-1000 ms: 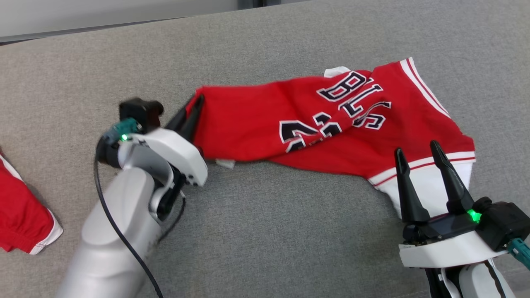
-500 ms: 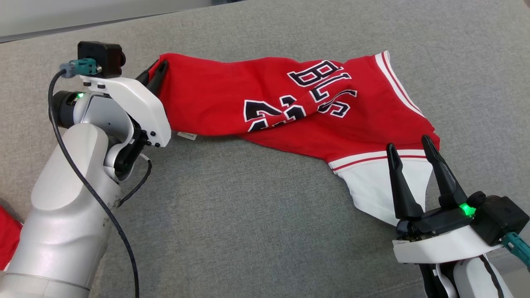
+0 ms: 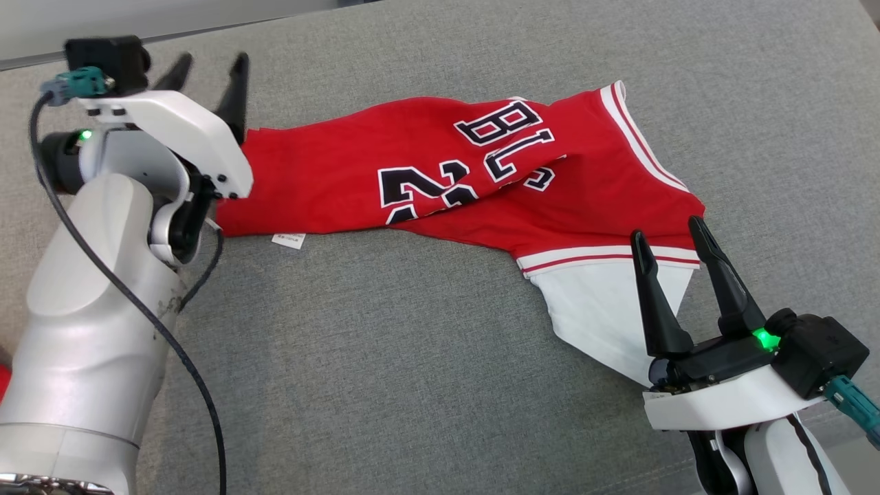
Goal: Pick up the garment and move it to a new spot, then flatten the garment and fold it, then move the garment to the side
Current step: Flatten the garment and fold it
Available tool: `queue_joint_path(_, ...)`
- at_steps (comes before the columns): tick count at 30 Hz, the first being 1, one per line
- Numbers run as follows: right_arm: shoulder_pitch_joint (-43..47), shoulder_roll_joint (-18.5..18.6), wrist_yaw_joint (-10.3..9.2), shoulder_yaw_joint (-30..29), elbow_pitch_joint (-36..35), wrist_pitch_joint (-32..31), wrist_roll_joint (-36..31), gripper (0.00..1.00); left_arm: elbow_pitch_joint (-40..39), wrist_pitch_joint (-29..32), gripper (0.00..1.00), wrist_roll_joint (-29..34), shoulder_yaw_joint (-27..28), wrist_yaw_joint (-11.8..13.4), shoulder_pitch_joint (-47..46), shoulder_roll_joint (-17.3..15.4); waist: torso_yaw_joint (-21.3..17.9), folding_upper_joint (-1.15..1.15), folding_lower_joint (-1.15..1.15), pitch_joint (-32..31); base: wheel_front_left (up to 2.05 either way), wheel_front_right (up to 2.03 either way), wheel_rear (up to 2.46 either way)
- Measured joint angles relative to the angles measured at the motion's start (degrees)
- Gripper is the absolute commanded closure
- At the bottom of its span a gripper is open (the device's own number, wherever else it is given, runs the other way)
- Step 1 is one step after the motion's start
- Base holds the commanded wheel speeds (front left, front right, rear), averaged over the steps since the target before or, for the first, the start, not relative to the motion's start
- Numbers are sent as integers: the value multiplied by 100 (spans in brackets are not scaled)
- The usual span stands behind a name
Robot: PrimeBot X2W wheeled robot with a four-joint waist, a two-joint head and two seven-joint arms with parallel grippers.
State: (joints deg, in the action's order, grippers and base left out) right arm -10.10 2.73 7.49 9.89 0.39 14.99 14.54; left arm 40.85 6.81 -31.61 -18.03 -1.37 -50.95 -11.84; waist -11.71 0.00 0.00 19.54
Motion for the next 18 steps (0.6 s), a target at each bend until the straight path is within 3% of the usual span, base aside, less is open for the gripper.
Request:
queue_joint_path(4, 2, 0, 0, -20, 4, 0, -2, 0, 183, -813, 0, 196, 24, 76, -107, -78, 6, 0, 0, -48, 0, 0, 0)
queue_joint_path(10, 102, 3, 0, -207, -25, 0, -88, 0, 31, -1781, 0, 363, -75, -60, 232, -100, 186, 0, 0, -203, 0, 0, 0)
queue_joint_path(14, 130, -1, 0, -254, -143, 0, -190, 0, -445, -2129, 0, 505, -88, -48, 690, -56, 377, 0, 0, -343, 0, 0, 0)
queue_joint_path(18, 207, 1, 0, -350, -219, 0, -347, 0, -1300, -2173, 0, 758, 43, 185, 1497, 31, 580, 0, 0, -506, 0, 0, 0)
